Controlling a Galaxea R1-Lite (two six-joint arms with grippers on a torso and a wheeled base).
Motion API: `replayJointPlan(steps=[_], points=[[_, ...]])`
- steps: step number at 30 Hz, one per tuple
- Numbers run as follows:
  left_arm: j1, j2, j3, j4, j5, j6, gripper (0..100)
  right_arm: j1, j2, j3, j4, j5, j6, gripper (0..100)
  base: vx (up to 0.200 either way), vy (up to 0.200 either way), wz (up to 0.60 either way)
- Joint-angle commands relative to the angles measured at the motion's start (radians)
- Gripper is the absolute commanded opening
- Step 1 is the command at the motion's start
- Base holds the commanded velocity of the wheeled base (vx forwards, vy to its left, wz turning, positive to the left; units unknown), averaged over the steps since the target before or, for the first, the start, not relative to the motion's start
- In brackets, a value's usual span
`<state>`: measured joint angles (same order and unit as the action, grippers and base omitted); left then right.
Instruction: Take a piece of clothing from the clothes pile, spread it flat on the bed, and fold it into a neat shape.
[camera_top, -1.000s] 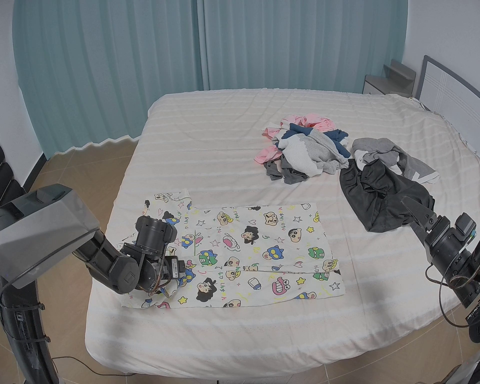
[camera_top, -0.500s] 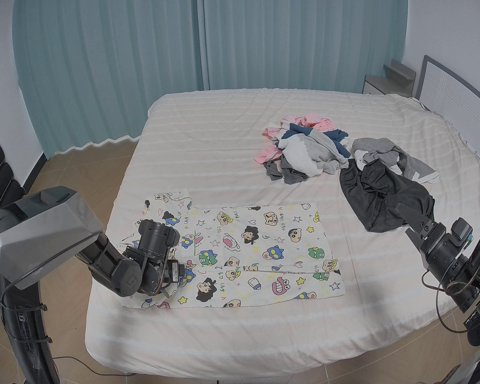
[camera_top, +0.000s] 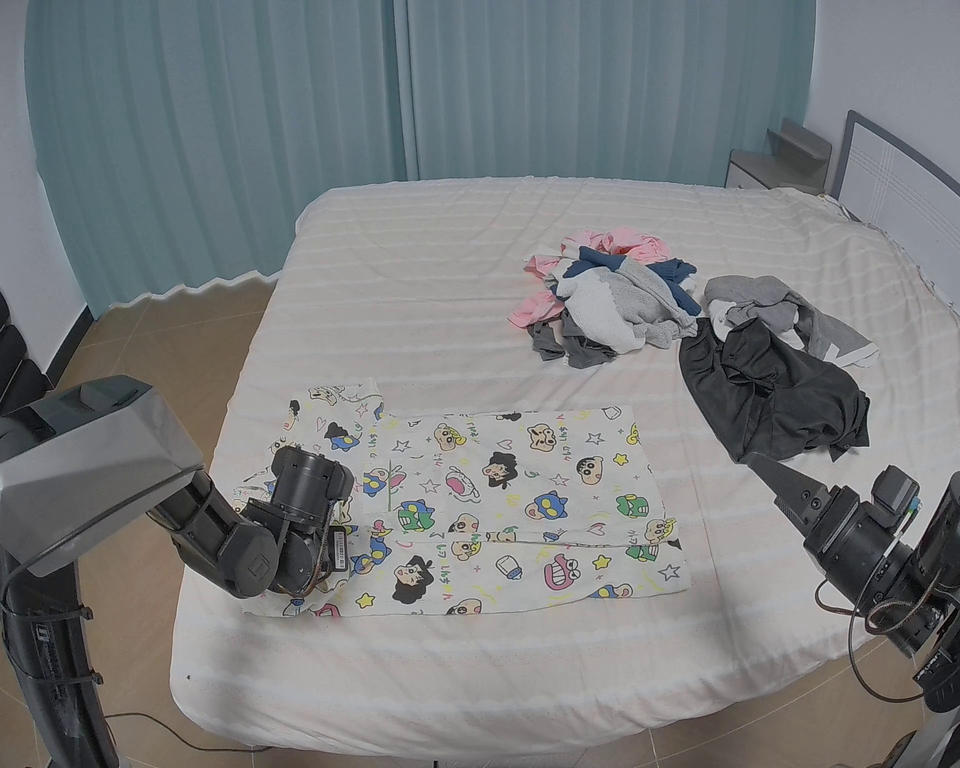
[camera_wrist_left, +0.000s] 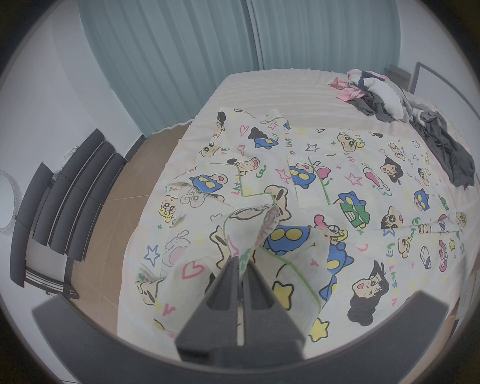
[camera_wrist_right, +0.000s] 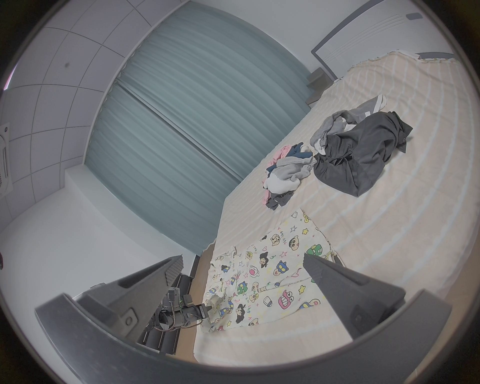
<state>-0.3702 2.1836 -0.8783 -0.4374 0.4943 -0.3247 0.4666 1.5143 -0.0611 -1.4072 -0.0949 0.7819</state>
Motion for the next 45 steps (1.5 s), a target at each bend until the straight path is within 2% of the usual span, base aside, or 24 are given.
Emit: replayJointPlan(steps=[1, 19, 24, 27, 28, 29, 30, 37, 42, 43, 45], points=[[0.005, -0.025, 0.010, 0.000, 0.003, -0.001, 0, 0.006, 0.009, 0.001, -0.001, 0.000, 0.000, 100, 0.000, 0.000, 0.00], [0.077, -0.265, 0.205, -0.003, -0.002, -0.089, 0, 0.007, 0.006, 0.001, -0.002, 0.000, 0.000, 100, 0.000, 0.000, 0.00], [0.063, -0.323, 0.323, -0.004, 0.000, -0.174, 0, 0.007, 0.004, 0.001, -0.001, 0.000, 0.000, 100, 0.000, 0.000, 0.00], [0.063, -0.323, 0.346, -0.009, 0.001, -0.201, 0, 0.007, 0.004, 0.001, -0.002, 0.000, 0.000, 100, 0.000, 0.000, 0.00], [0.062, -0.317, 0.383, -0.041, -0.003, -0.258, 0, 0.006, 0.006, 0.001, -0.001, 0.000, 0.000, 100, 0.000, 0.000, 0.00], [0.062, -0.317, 0.383, -0.041, -0.003, -0.258, 0, 0.006, 0.006, 0.001, -0.001, 0.000, 0.000, 100, 0.000, 0.000, 0.00], [0.060, -0.311, 0.420, -0.098, -0.011, -0.300, 0, 0.007, 0.006, 0.001, -0.002, 0.000, 0.000, 100, 0.000, 0.000, 0.00], [0.048, -0.216, 0.507, -0.284, -0.037, -0.323, 0, 0.006, 0.006, 0.001, -0.001, 0.000, 0.000, 100, 0.000, 0.000, 0.00], [0.008, -0.146, 0.518, -0.328, -0.040, -0.413, 0, 0.006, 0.007, 0.001, -0.002, 0.000, 0.000, 100, 0.000, 0.000, 0.00], [0.007, -0.142, 0.519, -0.330, -0.040, -0.418, 100, 0.006, 0.007, 0.001, -0.001, 0.000, 0.000, 100, 0.000, 0.000, 0.00], [-0.006, -0.123, 0.529, -0.345, -0.040, -0.432, 100, 0.006, 0.007, 0.003, -0.001, 0.000, 0.000, 100, 0.000, 0.000, 0.00]])
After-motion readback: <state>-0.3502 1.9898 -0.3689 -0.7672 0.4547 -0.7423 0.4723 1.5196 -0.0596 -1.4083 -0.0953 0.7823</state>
